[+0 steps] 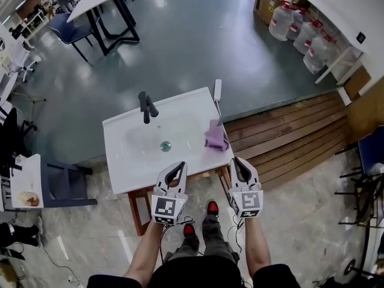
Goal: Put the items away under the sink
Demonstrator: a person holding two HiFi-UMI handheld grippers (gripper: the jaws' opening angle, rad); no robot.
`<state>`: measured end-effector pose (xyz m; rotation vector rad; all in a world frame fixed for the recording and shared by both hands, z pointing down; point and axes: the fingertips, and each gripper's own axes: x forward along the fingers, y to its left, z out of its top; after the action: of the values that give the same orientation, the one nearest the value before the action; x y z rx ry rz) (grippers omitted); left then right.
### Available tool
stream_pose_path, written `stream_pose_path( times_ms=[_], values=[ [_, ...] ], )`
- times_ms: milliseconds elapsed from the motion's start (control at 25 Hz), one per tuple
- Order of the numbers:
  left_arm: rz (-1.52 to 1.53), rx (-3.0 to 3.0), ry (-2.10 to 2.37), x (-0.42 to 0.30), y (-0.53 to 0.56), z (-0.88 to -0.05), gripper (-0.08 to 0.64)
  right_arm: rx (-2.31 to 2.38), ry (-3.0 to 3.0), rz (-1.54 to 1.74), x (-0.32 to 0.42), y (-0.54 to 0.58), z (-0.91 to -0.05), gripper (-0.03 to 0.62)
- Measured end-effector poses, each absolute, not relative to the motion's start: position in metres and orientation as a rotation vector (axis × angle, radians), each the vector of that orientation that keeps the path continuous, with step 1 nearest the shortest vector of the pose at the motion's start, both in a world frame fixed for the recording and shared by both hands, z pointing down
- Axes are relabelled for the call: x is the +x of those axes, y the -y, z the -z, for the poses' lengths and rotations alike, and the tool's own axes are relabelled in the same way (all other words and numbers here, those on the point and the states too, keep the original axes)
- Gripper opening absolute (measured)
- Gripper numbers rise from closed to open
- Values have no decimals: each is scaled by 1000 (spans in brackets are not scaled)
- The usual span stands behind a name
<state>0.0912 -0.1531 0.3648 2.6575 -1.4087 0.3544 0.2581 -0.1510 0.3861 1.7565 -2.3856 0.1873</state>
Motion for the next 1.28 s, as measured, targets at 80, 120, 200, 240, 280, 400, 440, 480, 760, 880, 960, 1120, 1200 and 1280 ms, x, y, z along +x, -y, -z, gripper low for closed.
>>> stream_pose_path(
  times_ms=[80, 120, 200, 240, 280, 400, 440, 480, 760, 880, 960, 1120, 1200, 1280],
  values=[
    [-364, 2640, 1411, 98, 165, -373, 6, 1733, 2388, -215, 263, 165, -398, 43],
    [-371, 2628, 1413, 101, 171, -377, 6, 1720, 2390, -228, 264, 172, -403, 43],
    [-383, 2601, 1421, 104, 183, -388, 6, 1694, 2396, -253, 265, 185, -414, 43],
    [-390, 2587, 1425, 105, 188, -393, 6, 1679, 2398, -260, 265, 192, -420, 43],
    [-397, 2574, 1429, 106, 194, -399, 6, 1664, 2398, -264, 265, 199, -425, 43],
    [-411, 2537, 1439, 107, 208, -417, 6, 1622, 2397, -261, 261, 215, -443, 44],
    [-415, 2527, 1441, 108, 212, -421, 6, 1606, 2399, -259, 260, 219, -449, 44],
    [-422, 2520, 1441, 108, 216, -425, 6, 1587, 2402, -263, 257, 223, -454, 44],
    [-446, 2472, 1449, 109, 233, -444, 6, 1466, 2370, -373, 250, 243, -501, 259],
    [-456, 2453, 1451, 107, 236, -452, 6, 1415, 2339, -403, 248, 246, -522, 264],
    [-461, 2440, 1453, 106, 237, -457, 6, 1394, 2324, -435, 248, 247, -533, 266],
    [-470, 2428, 1451, 106, 238, -464, 6, 1373, 2342, -525, 247, 250, -543, 267],
    [-477, 2422, 1451, 105, 237, -467, 6, 1358, 2342, -556, 246, 250, -548, 265],
    [-480, 2416, 1454, 105, 236, -469, 6, 1351, 2335, -559, 246, 251, -551, 265]
  ],
)
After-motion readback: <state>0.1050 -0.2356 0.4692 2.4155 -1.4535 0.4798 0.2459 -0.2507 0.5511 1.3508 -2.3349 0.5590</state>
